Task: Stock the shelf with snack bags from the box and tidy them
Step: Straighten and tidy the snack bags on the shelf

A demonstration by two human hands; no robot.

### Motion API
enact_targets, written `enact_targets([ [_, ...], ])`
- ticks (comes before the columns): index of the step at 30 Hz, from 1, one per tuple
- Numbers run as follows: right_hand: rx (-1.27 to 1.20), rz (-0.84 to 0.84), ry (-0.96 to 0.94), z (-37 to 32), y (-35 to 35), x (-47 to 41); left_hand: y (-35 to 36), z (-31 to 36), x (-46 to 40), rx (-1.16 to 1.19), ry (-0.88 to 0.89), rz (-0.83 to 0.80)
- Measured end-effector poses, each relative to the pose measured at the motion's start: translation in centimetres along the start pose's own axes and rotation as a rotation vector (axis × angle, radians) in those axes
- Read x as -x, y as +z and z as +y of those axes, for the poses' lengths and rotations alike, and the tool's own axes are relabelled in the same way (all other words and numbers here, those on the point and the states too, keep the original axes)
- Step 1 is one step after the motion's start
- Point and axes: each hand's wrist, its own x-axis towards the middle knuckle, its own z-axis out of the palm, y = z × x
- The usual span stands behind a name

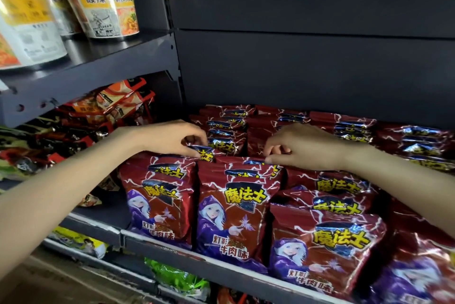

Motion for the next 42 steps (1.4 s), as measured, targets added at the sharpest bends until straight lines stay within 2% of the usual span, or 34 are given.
enact_targets([
  [3,0.005,-0.01,-0.018,-0.4,0.1,0.0,0.5,0.4,0.0,0.084,-0.017,0.017],
  [8,0.012,-0.021,-0.026,-0.4,0.1,0.3,1.4,1.3,-0.5,0.084,0.019,0.093],
  [13,0.04,0.101,0.05,-0.1,0.5,1.4,2.0,2.4,-1.4,0.047,0.093,0.145],
  [18,-0.075,0.044,0.139,0.2,-0.1,1.3,1.1,2.6,-1.3,0.053,0.034,0.18],
  [28,0.237,-0.098,0.159,-0.7,-0.8,0.7,2.5,3.8,-2.6,0.124,0.136,0.324],
  [31,0.17,-0.116,0.168,-0.9,-0.9,0.1,2.5,3.4,-2.9,0.065,0.154,0.307],
  [34,0.06,-0.084,0.114,-1.0,-0.5,-0.4,2.2,2.8,-2.7,0.106,0.173,0.304],
  [38,-0.042,0.013,0.023,-0.7,0.5,-0.7,2.9,2.8,-2.8,0.157,0.204,0.377],
  [42,-0.044,0.062,-0.033,0.4,0.6,-0.4,3.5,3.1,-3.3,0.204,0.209,0.44],
])
